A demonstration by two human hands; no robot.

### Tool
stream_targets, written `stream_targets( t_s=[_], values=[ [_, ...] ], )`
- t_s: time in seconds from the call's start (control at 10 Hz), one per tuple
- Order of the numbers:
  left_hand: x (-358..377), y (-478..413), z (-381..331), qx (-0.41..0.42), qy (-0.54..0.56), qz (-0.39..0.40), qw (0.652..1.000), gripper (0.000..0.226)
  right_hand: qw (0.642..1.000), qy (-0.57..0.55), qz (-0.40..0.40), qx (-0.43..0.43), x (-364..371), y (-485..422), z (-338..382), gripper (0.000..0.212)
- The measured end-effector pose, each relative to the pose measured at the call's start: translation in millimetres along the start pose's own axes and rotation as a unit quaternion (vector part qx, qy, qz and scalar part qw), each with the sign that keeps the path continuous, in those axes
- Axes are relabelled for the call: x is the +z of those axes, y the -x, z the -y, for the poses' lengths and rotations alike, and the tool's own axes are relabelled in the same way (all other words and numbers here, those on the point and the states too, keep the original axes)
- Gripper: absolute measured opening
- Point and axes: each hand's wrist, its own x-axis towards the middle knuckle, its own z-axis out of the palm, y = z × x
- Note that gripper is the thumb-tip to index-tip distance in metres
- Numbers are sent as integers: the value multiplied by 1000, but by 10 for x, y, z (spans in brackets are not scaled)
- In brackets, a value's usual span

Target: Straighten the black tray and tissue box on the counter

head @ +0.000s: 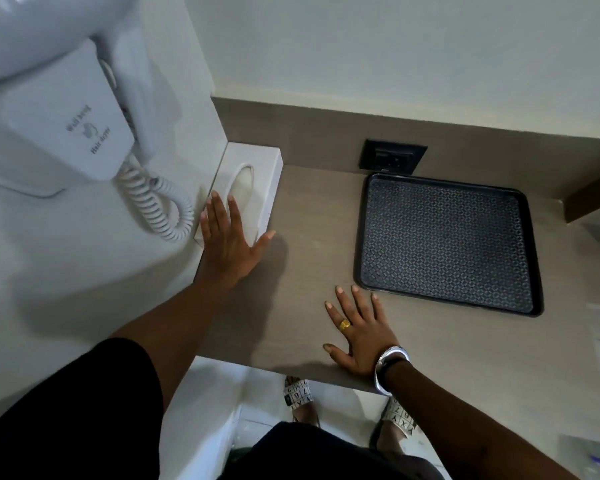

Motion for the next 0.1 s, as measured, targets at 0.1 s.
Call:
stream_targets(
  t_s=[0.1],
  values=[
    [-210, 51, -171, 72, 39, -41, 996, 103, 999, -44, 20, 16, -88, 145, 113, 81]
  ],
)
